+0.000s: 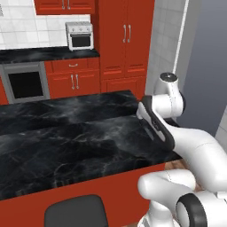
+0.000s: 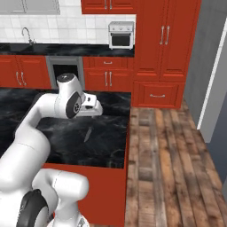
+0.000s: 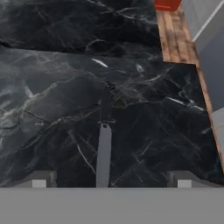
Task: Retrieve the butter from the fridge and place it on a plate on the dining table. Then retrieve the butter knife by the fridge and place it near the plate.
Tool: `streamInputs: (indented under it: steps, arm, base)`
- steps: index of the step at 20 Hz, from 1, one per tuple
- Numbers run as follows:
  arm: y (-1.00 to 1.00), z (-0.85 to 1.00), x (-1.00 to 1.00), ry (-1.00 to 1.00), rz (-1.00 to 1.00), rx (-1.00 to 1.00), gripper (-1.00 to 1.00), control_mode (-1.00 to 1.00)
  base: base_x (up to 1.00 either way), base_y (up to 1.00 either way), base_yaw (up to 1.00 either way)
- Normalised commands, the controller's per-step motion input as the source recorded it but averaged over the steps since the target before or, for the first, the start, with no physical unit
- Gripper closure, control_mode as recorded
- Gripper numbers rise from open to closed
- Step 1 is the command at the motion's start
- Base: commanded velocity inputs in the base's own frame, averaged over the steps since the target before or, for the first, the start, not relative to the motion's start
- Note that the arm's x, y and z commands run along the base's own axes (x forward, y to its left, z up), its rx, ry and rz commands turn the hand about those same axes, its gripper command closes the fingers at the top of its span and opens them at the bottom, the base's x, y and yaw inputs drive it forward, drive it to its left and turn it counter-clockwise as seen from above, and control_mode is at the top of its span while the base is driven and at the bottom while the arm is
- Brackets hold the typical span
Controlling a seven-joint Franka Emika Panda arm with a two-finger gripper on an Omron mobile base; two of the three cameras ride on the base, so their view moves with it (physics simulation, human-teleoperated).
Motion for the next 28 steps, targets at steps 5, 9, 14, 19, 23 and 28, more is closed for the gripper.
streamInputs:
  steps: [5,9,14,19,23,28]
  arm:
    - [0.00,-0.18,0.45,0.00,-0.07,0.00,-1.00,-1.00]
    - [0.00,-0.01,0.41,0.00,-0.04,0.05,-1.00,-1.00]
    - [0.08,-0.08,0.26,0.00,0.00,0.05,-1.00,-1.00]
    - [0.00,-0.21,0.00,0.00,0.03,0.04,-1.00,-1.00]
    - [0.00,-0.21,-0.03,0.02,0.00,0.00,-1.00,-1.00]
    - [0.00,-0.22,0.00,0.04,0.00,0.00,-1.00,-1.00]
  base:
    - [0.00,0.00,0.00]
    - [0.00,0.00,0.00]
    - [0.00,0.00,0.00]
    - [0.00,0.00,0.00]
    - [0.00,0.00,0.00]
    - [0.00,0.00,0.00]
